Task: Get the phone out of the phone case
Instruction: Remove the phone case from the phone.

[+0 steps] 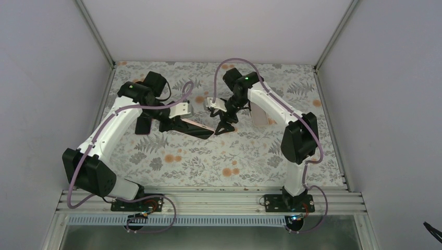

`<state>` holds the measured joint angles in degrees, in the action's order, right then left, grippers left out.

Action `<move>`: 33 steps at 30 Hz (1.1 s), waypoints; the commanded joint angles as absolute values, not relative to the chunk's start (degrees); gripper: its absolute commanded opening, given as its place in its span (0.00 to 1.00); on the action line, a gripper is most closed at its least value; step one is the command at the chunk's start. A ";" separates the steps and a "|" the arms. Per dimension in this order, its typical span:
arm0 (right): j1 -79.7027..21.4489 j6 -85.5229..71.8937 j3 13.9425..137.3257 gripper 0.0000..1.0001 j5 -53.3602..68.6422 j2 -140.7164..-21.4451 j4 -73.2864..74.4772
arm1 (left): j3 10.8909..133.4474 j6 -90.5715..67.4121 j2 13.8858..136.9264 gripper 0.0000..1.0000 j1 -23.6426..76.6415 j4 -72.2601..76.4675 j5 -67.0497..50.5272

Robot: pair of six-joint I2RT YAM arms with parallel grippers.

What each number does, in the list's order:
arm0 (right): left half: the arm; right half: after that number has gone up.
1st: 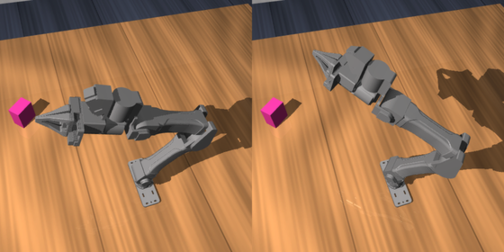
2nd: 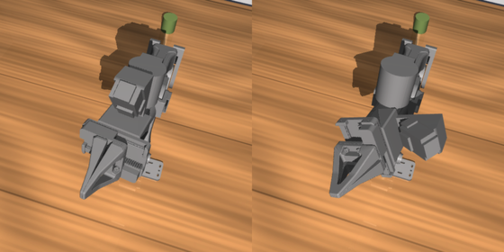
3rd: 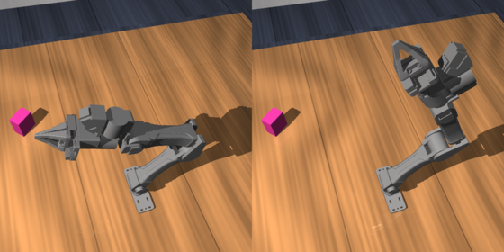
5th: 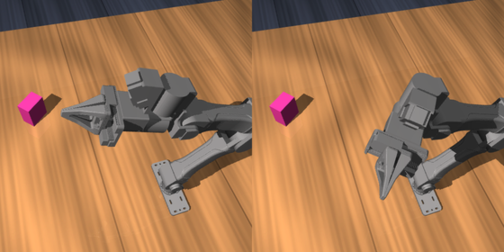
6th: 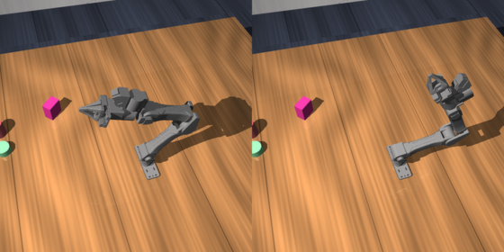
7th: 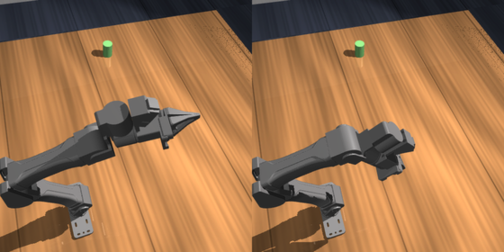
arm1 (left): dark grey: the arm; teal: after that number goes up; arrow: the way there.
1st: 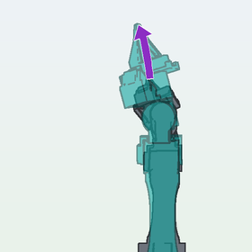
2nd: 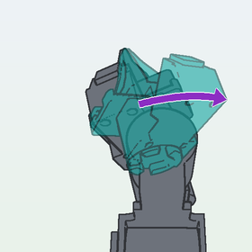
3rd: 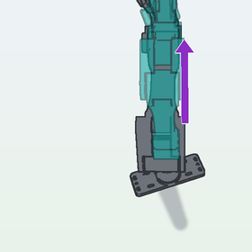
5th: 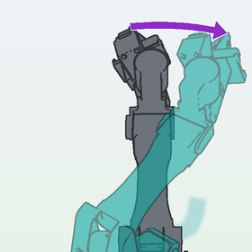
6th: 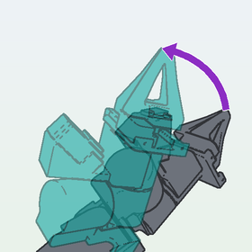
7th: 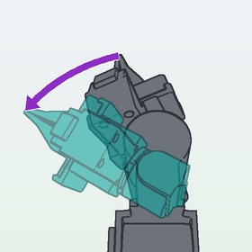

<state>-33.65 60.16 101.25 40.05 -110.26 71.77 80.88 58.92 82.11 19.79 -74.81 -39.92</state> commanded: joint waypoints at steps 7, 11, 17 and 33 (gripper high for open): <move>-33.74 62.96 98.31 0.99 43.43 -109.26 73.67 | 83.46 57.24 81.33 0.02 20.30 -71.71 -40.13; -33.86 63.14 98.16 0.98 44.11 -109.28 73.67 | 83.63 56.22 81.85 0.02 20.30 -70.60 -40.09; -33.88 62.78 99.85 0.97 43.71 -110.33 72.59 | 84.26 56.25 82.45 0.02 21.04 -71.40 -41.19; -32.09 64.33 105.74 0.93 43.69 -115.97 73.61 | 84.84 56.82 81.45 0.02 22.04 -73.67 -40.92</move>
